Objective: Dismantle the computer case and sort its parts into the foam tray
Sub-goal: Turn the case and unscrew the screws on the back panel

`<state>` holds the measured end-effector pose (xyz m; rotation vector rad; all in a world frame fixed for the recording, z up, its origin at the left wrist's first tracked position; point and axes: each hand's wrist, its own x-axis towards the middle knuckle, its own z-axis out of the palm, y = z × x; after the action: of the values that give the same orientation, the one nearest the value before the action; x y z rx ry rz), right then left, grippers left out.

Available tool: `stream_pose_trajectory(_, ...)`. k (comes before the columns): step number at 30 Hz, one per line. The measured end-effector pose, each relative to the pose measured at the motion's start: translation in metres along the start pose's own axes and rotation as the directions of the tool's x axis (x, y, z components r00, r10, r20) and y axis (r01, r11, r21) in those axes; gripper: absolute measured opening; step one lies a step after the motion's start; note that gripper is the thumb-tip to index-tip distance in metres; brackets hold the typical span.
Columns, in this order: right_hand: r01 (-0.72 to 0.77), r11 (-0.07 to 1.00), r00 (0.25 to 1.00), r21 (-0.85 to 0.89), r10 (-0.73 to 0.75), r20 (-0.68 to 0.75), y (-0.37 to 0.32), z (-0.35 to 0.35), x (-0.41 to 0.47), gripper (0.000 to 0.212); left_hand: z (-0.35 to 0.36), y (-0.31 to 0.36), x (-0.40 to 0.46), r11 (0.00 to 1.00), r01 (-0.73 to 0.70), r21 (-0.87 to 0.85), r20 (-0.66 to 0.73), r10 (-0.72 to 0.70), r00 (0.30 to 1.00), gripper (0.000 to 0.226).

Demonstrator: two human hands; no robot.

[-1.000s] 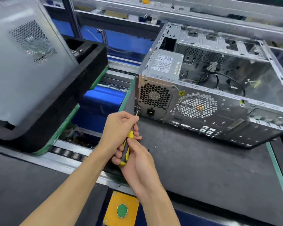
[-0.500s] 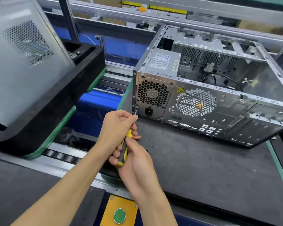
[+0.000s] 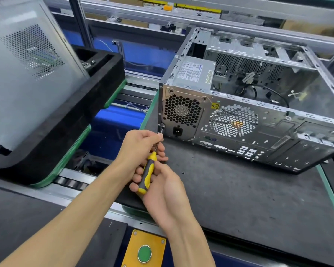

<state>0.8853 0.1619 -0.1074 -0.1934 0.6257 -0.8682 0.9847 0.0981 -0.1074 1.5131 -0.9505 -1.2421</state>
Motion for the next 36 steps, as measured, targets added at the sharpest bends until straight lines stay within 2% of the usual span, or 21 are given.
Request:
stream_pose_trajectory(4, 0.008, 0.998, 0.998, -0.066, -0.011, -0.056, -0.007, 0.005, 0.000, 0.027, -0.005, 0.006, 0.005, 0.979, 0.137, -0.148, 0.062, -0.129, 0.990, 0.021)
stream_pose_trajectory(9, 0.029, 0.967, 0.972, -0.252, -0.086, -0.217, -0.006, 0.024, 0.002, 0.016, -0.016, 0.005, -0.008, 0.980, 0.196, 0.040, 0.079, -0.199, 0.977, 0.028)
stream_pose_trajectory(13, -0.114, 0.967, 0.947, -0.229, 0.036, -0.318, -0.011, 0.033, -0.002, 0.031, -0.018, 0.015, -0.004, 0.966, 0.257, -0.014, 0.113, -0.254, 0.961, 0.024)
stream_pose_trajectory(16, -0.140, 0.951, 0.946, -0.277, 0.046, -0.320, -0.020, 0.030, -0.007, 0.027, -0.016, 0.019, -0.003, 0.946, 0.317, -0.074, 0.152, -0.304, 0.941, 0.020)
stream_pose_trajectory(18, -0.113, 0.922, 0.943, -0.371, -0.018, -0.332, -0.021, 0.029, -0.008, 0.018, -0.014, 0.019, -0.004, 0.943, 0.317, -0.098, 0.150, -0.301, 0.942, 0.019)
stream_pose_trajectory(20, -0.093, 0.902, 0.933, -0.422, -0.069, -0.353, -0.021, 0.032, -0.006, 0.012, -0.013, 0.022, -0.003, 0.960, 0.280, -0.016, 0.141, -0.275, 0.951, 0.019)
stream_pose_trajectory(22, -0.088, 0.891, 0.926, -0.444, -0.091, -0.367, -0.019, 0.037, -0.006, 0.020, -0.012, 0.026, 0.000, 0.966, 0.247, 0.070, 0.117, -0.254, 0.960, 0.019)
stream_pose_trajectory(25, -0.145, 0.924, 0.941, -0.355, 0.018, -0.337, -0.017, 0.039, -0.008, 0.036, -0.011, 0.030, 0.006, 0.963, 0.255, 0.090, 0.127, -0.265, 0.956, 0.022)
stream_pose_trajectory(27, -0.187, 0.929, 0.947, -0.320, 0.084, -0.309, -0.017, 0.040, -0.010, 0.032, -0.010, 0.030, 0.009, 0.959, 0.257, 0.118, 0.147, -0.273, 0.951, 0.025)
stream_pose_trajectory(30, -0.148, 0.898, 0.945, -0.415, 0.004, -0.327, -0.015, 0.038, -0.007, 0.024, -0.008, 0.031, 0.007, 0.960, 0.222, 0.168, 0.169, -0.250, 0.953, 0.021)
stream_pose_trajectory(33, -0.113, 0.876, 0.939, -0.468, -0.060, -0.340, -0.010, 0.039, -0.004, 0.019, -0.009, 0.033, 0.005, 0.950, 0.171, 0.261, 0.120, -0.208, 0.971, 0.019)
stream_pose_trajectory(36, -0.110, 0.901, 0.957, -0.419, -0.017, -0.288, -0.012, 0.037, -0.004, 0.024, -0.010, 0.034, 0.006, 0.958, 0.208, 0.199, 0.122, -0.235, 0.964, 0.027)
